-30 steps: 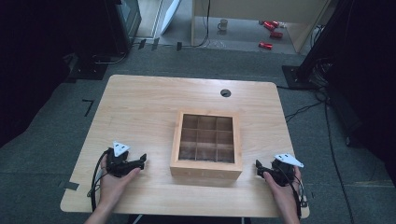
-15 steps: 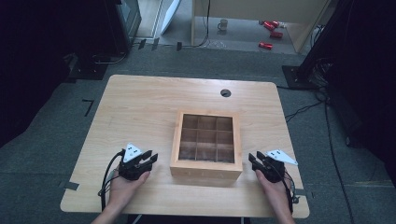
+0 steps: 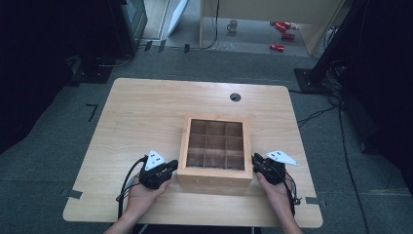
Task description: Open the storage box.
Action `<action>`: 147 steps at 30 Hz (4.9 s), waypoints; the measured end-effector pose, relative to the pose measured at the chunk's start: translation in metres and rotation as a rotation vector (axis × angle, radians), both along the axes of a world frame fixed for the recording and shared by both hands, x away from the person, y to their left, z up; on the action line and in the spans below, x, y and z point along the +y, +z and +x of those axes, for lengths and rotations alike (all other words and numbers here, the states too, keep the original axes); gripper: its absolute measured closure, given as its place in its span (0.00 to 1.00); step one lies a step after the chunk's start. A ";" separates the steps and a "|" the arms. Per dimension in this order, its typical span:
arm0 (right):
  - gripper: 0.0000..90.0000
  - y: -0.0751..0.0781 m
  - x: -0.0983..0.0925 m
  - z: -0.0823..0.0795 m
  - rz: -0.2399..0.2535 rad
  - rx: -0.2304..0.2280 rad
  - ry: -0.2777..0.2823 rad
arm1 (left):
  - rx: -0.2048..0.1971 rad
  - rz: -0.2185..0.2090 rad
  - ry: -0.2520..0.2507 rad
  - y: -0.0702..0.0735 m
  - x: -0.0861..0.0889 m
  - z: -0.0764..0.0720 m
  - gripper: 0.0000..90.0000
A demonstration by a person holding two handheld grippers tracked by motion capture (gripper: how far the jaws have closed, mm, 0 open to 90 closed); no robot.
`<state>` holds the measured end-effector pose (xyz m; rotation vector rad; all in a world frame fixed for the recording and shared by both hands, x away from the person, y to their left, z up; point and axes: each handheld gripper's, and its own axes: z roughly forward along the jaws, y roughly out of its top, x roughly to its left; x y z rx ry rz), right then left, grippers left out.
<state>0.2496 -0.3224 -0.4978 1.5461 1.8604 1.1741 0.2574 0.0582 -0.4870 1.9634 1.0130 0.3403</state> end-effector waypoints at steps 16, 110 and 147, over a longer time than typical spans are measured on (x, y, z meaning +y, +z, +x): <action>1.00 0.009 0.005 0.003 0.052 -0.027 -0.017 | 0.008 -0.029 -0.055 0.002 0.005 -0.001 1.00; 0.30 0.029 0.013 -0.017 0.010 -0.102 0.201 | 0.044 -0.066 -0.103 0.029 0.045 -0.018 0.75; 0.34 0.051 0.041 -0.032 -0.065 -0.363 0.393 | 0.025 -0.026 -0.110 0.034 0.039 -0.016 0.61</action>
